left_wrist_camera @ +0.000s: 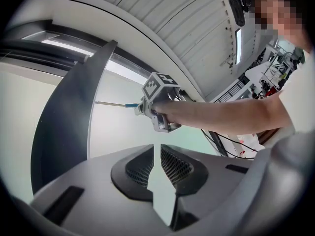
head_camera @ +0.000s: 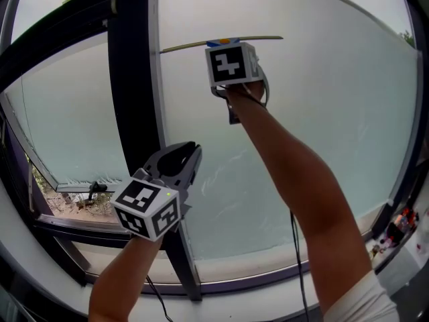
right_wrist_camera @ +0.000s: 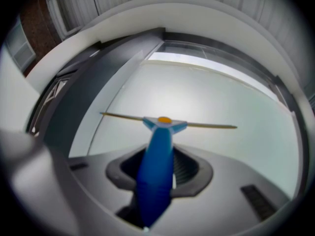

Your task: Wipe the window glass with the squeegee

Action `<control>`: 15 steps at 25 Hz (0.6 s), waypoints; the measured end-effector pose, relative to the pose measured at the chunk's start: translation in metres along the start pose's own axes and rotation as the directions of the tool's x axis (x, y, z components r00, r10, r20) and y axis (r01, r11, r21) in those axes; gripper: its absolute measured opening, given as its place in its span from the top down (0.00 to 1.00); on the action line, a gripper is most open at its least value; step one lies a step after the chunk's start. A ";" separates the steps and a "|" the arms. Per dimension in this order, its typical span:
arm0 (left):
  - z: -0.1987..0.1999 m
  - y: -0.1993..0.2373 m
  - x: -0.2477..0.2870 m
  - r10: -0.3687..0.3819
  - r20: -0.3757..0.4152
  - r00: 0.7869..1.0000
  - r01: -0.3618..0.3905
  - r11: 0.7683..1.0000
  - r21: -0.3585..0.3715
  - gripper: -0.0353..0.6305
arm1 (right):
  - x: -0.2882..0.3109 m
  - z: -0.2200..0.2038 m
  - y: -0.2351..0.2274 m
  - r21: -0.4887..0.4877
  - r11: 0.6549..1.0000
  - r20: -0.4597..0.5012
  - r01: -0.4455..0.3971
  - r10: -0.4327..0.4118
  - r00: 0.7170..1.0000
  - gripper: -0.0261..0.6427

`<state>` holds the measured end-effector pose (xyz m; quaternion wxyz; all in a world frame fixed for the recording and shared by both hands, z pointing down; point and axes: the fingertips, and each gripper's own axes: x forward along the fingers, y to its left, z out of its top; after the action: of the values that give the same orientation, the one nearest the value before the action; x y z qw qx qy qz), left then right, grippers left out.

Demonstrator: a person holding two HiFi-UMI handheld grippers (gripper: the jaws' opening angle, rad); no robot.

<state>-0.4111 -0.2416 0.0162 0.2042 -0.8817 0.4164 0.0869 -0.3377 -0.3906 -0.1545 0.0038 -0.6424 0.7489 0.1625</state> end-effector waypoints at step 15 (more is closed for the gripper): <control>-0.032 -0.013 -0.015 -0.009 -0.016 1.000 0.008 0.999 -0.044 0.85 | -0.012 -0.042 0.012 -0.008 1.000 -0.015 0.000 0.000 1.000 0.75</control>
<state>-0.4111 -0.2371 0.0541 0.1817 -0.8883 0.4124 0.0881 -0.3388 -0.3884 -0.1090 -0.0043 -0.6434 0.7485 0.1605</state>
